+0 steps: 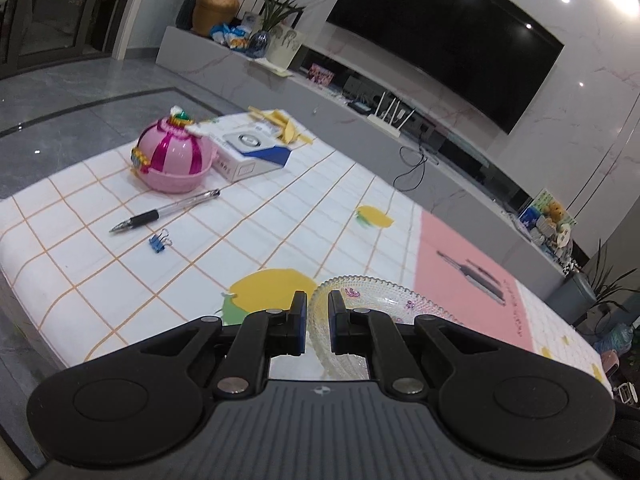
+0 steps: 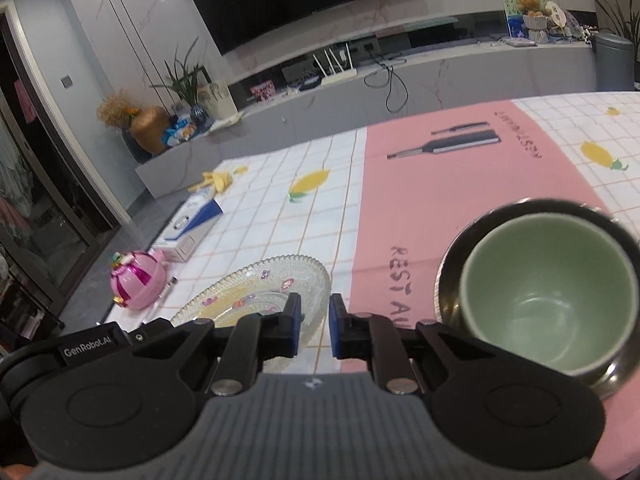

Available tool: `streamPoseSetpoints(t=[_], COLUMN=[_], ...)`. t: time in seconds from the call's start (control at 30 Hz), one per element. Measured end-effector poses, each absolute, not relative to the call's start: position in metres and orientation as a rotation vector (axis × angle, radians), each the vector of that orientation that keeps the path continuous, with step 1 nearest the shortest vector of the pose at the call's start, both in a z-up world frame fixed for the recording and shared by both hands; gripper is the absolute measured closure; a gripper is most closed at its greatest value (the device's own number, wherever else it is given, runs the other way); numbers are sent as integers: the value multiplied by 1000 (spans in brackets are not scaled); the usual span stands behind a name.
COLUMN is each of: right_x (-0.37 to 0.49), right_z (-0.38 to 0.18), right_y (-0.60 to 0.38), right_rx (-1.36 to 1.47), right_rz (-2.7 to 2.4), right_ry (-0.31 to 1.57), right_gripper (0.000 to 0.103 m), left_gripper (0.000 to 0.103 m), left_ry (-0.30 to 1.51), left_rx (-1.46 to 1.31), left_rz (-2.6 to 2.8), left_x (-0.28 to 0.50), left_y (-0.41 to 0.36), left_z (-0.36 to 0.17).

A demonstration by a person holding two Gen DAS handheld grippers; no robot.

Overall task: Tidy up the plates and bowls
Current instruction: 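Close both grippers on the rim of the clear glass plate, then lift the glass plate with both grippers and carry it beside the bowl stack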

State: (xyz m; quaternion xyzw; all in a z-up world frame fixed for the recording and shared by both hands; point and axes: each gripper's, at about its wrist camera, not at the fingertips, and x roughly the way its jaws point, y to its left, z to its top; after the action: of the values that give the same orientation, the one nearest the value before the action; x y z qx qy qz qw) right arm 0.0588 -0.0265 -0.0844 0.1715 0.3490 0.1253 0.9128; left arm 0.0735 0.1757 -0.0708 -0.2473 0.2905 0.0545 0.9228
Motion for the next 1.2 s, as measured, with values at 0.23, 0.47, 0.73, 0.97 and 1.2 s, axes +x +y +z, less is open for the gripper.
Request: streamPoseSetpoints(t=[0.23,0.47,0.73,0.97,1.2], right_x=[37,20,6,-2,-8], right_z=[-58,-41,-32,-26,-26], right_y=[-56,-91,-145,-203,-269], right_rx=[396,424,478,522,564], right_rz=[262,247,205,144,58], right_ry=[665,620,573,527,482], right_gripper=[90,90,90,90,90], left_gripper=[92,92,92,92,92], left_ry=[558,553,544,558,616], left_rx=[-500,-472,-463,-441,-408], left_rz=[83,32,-48,-137,-249], left_x=[59,53,52,60,70], left_y=[153,120,74,21,-40], left_z=[-48,-35,-23,-17,-24])
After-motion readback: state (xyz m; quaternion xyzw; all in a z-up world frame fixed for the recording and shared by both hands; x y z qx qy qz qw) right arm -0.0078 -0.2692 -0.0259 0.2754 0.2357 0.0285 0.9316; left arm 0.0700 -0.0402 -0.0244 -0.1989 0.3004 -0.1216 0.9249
